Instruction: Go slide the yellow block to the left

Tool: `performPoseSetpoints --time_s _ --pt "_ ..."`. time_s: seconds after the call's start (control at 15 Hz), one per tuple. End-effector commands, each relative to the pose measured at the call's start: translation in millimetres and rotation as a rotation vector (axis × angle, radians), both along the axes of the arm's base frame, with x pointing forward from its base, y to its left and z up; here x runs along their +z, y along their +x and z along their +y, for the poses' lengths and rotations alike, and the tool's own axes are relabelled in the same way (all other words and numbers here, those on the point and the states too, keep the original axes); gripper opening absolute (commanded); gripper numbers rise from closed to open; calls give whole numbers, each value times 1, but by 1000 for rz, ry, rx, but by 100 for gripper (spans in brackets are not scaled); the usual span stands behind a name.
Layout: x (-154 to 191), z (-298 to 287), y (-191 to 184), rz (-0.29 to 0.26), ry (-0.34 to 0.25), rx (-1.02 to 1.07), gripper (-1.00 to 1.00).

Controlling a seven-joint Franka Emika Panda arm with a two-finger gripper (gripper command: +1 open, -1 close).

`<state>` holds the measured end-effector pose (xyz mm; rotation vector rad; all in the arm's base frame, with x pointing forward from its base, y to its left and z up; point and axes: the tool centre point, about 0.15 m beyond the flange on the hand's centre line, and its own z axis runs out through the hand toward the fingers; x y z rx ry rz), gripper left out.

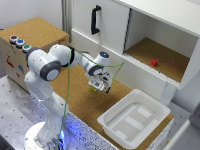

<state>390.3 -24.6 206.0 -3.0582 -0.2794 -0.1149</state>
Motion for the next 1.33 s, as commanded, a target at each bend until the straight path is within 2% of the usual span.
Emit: performPoseSetpoints --time_s 0.0,0.47,0.93,1.27 --pt "-2 31 4 -109 -75 -83 -100" --pt "4 62 -25 -41 -71 -101 -100" --pt "8 94 -28 -59 -59 -92 -100" --pt "4 114 -28 -49 -44 -69 -100"
